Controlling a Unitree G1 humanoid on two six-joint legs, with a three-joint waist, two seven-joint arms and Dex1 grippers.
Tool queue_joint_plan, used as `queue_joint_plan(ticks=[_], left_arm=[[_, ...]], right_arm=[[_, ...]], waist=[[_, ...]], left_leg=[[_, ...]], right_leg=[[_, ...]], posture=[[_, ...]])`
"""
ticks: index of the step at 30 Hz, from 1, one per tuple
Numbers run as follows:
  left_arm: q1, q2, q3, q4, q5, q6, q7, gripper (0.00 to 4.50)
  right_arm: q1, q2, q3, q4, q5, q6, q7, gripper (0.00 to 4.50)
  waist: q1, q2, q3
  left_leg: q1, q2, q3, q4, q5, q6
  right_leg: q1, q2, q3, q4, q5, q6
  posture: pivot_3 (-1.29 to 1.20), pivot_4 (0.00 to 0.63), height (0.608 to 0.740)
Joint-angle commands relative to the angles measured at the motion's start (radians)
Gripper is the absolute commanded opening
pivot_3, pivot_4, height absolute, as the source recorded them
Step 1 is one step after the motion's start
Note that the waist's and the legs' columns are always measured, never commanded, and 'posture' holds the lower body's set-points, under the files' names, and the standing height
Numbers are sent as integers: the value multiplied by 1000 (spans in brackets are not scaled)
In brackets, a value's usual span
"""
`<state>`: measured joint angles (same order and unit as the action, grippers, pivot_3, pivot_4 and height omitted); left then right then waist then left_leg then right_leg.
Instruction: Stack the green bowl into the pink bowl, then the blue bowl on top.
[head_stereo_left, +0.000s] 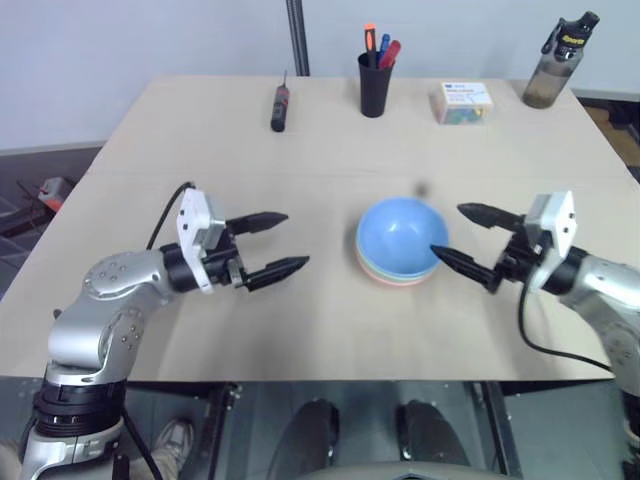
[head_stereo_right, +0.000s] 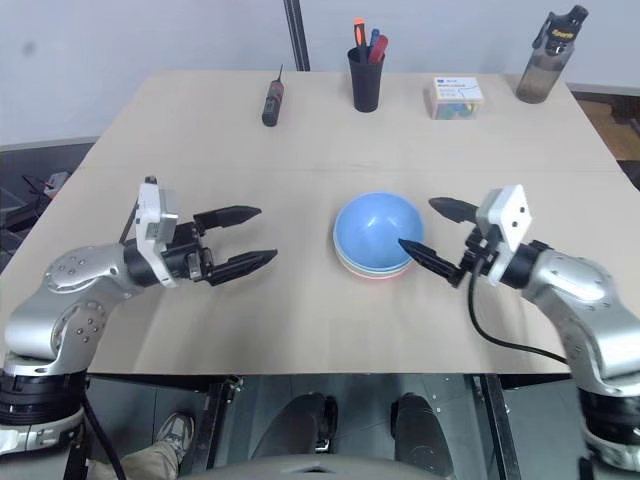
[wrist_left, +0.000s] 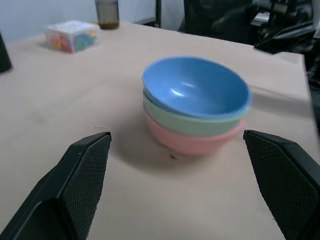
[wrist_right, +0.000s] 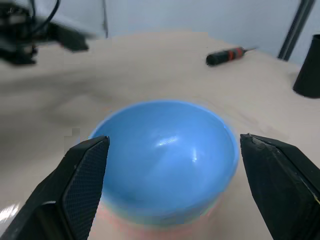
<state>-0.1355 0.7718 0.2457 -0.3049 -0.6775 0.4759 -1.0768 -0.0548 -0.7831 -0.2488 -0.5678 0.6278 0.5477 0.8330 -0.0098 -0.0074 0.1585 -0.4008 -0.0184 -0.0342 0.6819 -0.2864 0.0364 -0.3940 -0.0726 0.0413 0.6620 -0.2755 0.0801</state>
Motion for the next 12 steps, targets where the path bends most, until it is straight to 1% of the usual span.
queue_joint_plan(ticks=[1,3,6,9,12], left_arm=[[41,35,72,-25,-43,-4,-46,4500],[80,60,97,-19,-36,-17,-71,4500],[123,89,137,-11,-2,-47,-74,4500],[148,118,157,2,11,-59,-96,4500],[149,120,153,7,15,-73,-102,4500]], right_arm=[[90,-63,-154,-81,65,45,47,4380],[185,-96,-253,-89,63,47,84,4380],[313,-119,-374,-69,6,1,138,4380],[372,-119,-460,-54,3,-8,162,4380],[377,-126,-487,-39,-2,-15,172,4380]], waist=[[0,0,0],[0,0,0],[0,0,0],[-1,0,0],[-2,0,0]], left_leg=[[0,0,0,0,0,0],[1,0,0,0,0,0],[3,0,0,0,0,1],[4,0,0,0,0,1],[6,1,0,0,0,1]], right_leg=[[0,0,0,0,0,0],[1,0,0,0,0,0],[4,0,0,-1,0,0],[5,0,-1,-1,0,0],[6,0,0,-1,0,0]], posture=[[0,150,740],[0,150,740],[0,150,740],[0,150,740],[0,150,740]])
